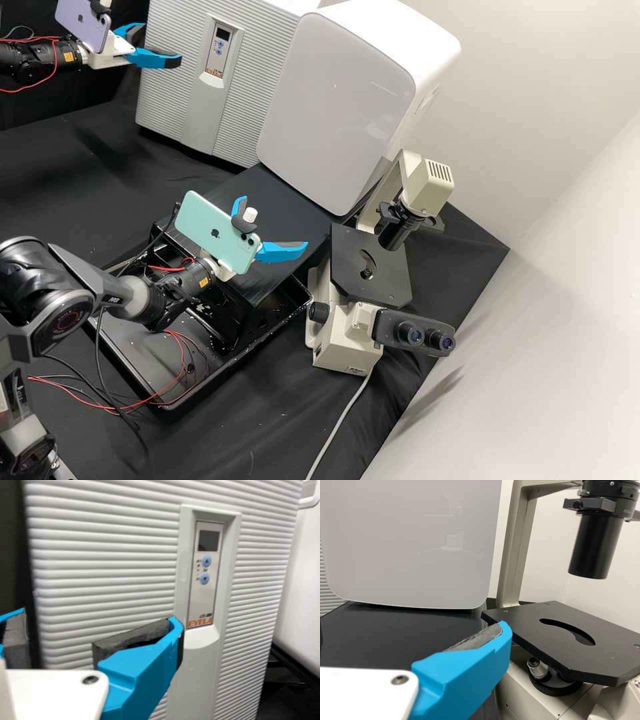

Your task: Open the incubator door

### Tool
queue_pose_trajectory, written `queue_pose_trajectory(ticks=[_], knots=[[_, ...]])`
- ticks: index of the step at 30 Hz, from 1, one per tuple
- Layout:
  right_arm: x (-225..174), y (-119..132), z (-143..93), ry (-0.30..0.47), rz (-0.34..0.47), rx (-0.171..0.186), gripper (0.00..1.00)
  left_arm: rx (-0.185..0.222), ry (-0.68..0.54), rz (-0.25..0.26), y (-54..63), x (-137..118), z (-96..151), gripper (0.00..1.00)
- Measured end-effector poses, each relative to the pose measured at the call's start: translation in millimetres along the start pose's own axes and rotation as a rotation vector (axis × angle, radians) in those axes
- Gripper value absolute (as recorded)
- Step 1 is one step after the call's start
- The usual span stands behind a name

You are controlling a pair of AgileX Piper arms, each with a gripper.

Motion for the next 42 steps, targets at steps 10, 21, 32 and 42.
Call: queue_pose_trajectory(ticks=[10,21,32,42], knots=[[0,0,0,0.000,0.000,0.000,1.00,-0.002,-0.037,-0.036,-0.4,7,5,1.00],[0,0,0,0.000,0.000,0.000,1.00,-0.034,-0.046,-0.047,-7.6,4,4,0.00],[0,0,0,0.000,0.000,0.000,1.00,-0.047,-0.043,-0.049,-11.2,0,3,0.00],[0,0,0,0.000,0.000,0.000,1.00,-0.069,-0.030,-0.045,-11.1,-2,2,0.00]])
